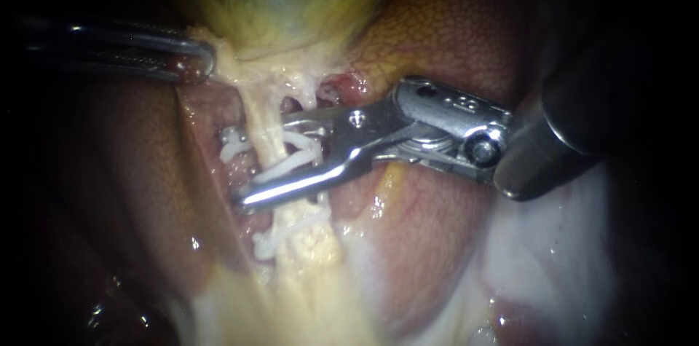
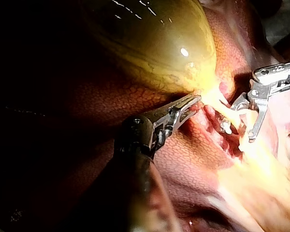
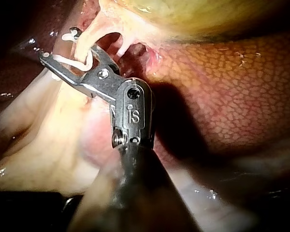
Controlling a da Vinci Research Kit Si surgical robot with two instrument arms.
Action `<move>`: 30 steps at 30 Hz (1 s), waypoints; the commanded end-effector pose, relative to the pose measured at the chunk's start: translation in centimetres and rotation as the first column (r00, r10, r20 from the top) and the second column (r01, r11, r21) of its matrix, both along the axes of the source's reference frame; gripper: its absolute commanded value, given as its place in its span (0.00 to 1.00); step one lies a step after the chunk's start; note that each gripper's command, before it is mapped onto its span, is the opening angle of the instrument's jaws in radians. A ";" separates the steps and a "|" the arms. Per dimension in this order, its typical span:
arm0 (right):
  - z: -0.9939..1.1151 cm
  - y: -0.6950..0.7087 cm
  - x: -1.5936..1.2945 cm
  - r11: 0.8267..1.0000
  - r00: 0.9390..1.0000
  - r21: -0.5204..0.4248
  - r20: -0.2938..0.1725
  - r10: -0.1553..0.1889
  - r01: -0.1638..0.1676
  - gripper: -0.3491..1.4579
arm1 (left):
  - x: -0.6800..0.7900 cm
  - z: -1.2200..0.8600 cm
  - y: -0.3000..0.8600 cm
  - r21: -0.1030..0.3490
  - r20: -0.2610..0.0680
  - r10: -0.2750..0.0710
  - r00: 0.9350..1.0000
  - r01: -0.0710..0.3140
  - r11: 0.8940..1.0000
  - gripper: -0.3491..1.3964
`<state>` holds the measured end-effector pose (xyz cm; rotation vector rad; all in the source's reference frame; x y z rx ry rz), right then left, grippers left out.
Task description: Clipping second clip left tube
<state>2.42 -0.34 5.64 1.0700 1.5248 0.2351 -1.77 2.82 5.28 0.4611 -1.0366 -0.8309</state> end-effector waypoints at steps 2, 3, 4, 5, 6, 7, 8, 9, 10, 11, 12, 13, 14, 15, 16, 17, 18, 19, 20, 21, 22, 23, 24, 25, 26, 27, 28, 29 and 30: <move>-0.01 -0.03 0.01 1.000 1.000 -0.003 -0.006 -0.007 0.007 0.42 | 0.00 0.00 0.00 0.000 0.000 0.000 1.000 0.000 1.000 0.00; -0.02 -0.05 0.01 1.000 1.000 -0.003 -0.009 -0.012 0.012 0.42 | 0.00 0.00 0.00 0.000 0.000 0.000 1.000 0.000 1.000 0.00; -0.03 -0.06 0.02 1.000 1.000 -0.004 -0.012 -0.015 0.015 0.41 | 0.00 0.00 0.00 0.000 0.000 0.000 1.000 0.000 1.000 0.00; -0.03 -0.08 0.02 1.000 1.000 0.000 -0.011 -0.020 0.020 0.41 | 0.00 0.00 0.00 0.000 0.000 0.000 1.000 0.000 1.000 0.00; -0.03 -0.10 0.02 1.000 1.000 -0.001 -0.012 -0.021 0.021 0.40 | 0.00 0.00 0.00 0.000 0.000 0.000 1.000 0.000 1.000 0.00; -0.03 -0.13 0.03 1.000 1.000 0.005 -0.012 -0.023 0.023 0.40 | 0.00 0.00 0.00 0.000 0.000 0.000 1.000 0.000 1.000 0.00; -0.02 -0.14 0.03 1.000 1.000 0.004 -0.013 -0.024 0.024 0.39 | 0.00 0.00 0.00 0.000 0.000 0.000 1.000 0.000 1.000 0.00; -0.02 -0.15 0.03 1.000 1.000 0.008 -0.010 -0.026 0.026 0.39 | 0.00 0.00 0.00 0.000 0.000 0.000 1.000 0.000 1.000 0.00; -0.01 -0.17 0.04 1.000 1.000 0.007 -0.011 -0.027 0.028 0.39 | 0.00 0.00 0.00 0.000 0.000 0.000 1.000 0.000 1.000 0.00; 0.00 -0.19 0.04 0.999 1.000 0.011 -0.009 -0.030 0.030 0.38 | 0.00 0.00 0.00 0.000 0.000 0.000 1.000 0.000 1.000 0.00; 0.00 -0.21 0.04 0.999 0.999 0.015 -0.008 -0.033 0.034 0.37 | 0.00 0.00 0.00 0.000 0.000 0.000 1.000 0.000 1.000 0.00; 0.01 -0.22 0.04 0.999 0.999 0.014 -0.009 -0.035 0.035 0.37 | 0.00 0.00 0.00 0.000 0.000 0.000 1.000 0.000 1.000 0.00; 0.01 -0.23 0.04 0.999 0.999 0.013 -0.009 -0.036 0.036 0.37 | 0.00 0.00 0.00 0.000 0.000 0.000 1.000 0.000 1.000 0.00; 0.02 -0.24 0.04 0.999 0.999 0.018 -0.007 -0.039 0.039 0.36 | 0.00 0.00 0.00 0.000 0.000 0.000 1.000 0.000 1.000 0.00; 0.03 -0.25 0.04 0.999 0.999 0.022 -0.006 -0.042 0.042 0.36 | 0.00 0.00 0.00 0.000 0.000 0.000 1.000 0.000 1.000 0.00; 0.03 -0.26 0.04 0.999 0.999 0.022 -0.006 -0.042 0.042 0.36 | 0.00 0.00 0.00 0.000 0.000 0.000 1.000 0.000 1.000 0.00; 0.03 -0.26 0.04 0.999 0.999 0.021 -0.006 -0.043 0.043 0.36 | 0.00 0.00 0.00 0.000 0.000 0.000 1.000 0.000 1.000 0.00; 0.03 -0.26 0.04 0.999 0.999 0.026 -0.004 -0.045 0.045 0.35 | 0.00 0.00 0.00 0.000 0.000 0.000 1.000 0.000 1.000 0.00; 0.03 -0.26 0.04 0.998 0.999 0.030 0.000 -0.048 0.048 0.35 | 0.00 0.00 0.00 0.000 0.000 0.000 1.000 0.000 1.000 0.00; 0.03 -0.26 0.04 0.998 0.999 0.030 0.000 -0.049 0.049 0.34 | 0.00 0.00 0.00 0.000 0.000 0.000 1.000 0.000 1.000 0.00; 0.03 -0.26 0.04 0.998 0.999 0.029 0.002 -0.051 0.051 0.34 | 0.00 0.00 0.00 0.000 0.000 0.000 1.000 0.000 1.000 0.00; 0.03 -0.26 0.04 0.998 0.999 0.034 0.004 -0.052 0.052 0.33 | 0.00 0.00 0.00 0.000 0.000 0.000 1.000 0.000 1.000 0.00; 0.04 -0.26 0.04 0.998 0.999 0.039 0.007 -0.054 0.054 0.32 | 0.00 0.00 0.00 0.000 0.000 0.000 1.000 0.000 1.000 0.00; 0.04 -0.26 0.04 0.997 0.998 0.045 0.009 -0.056 0.055 0.32 | 0.00 0.00 0.00 0.000 0.000 0.000 1.000 0.000 1.000 0.00; 0.04 -0.26 0.03 0.997 0.998 0.050 0.011 -0.057 0.057 0.30 | 0.00 0.00 0.00 0.000 0.000 0.000 1.000 0.000 1.000 0.00; 0.04 -0.26 0.03 0.997 0.998 0.055 0.014 -0.059 0.058 0.27 | 0.00 0.00 0.00 0.000 0.000 0.000 1.000 0.000 1.000 0.00; 0.05 -0.25 0.03 0.996 0.998 0.060 0.016 -0.060 0.059 0.25 | 0.00 0.00 0.00 0.000 0.000 0.000 1.000 0.000 1.000 0.00; 0.06 -0.24 0.03 0.996 0.998 0.065 0.020 -0.059 0.058 0.23 | 0.00 0.00 0.00 0.000 0.000 0.000 1.000 0.000 1.000 0.00; 0.06 -0.23 0.03 0.996 0.998 0.071 0.023 -0.061 0.059 0.21 | 0.00 0.00 0.00 0.000 0.000 0.000 1.000 0.000 1.000 0.00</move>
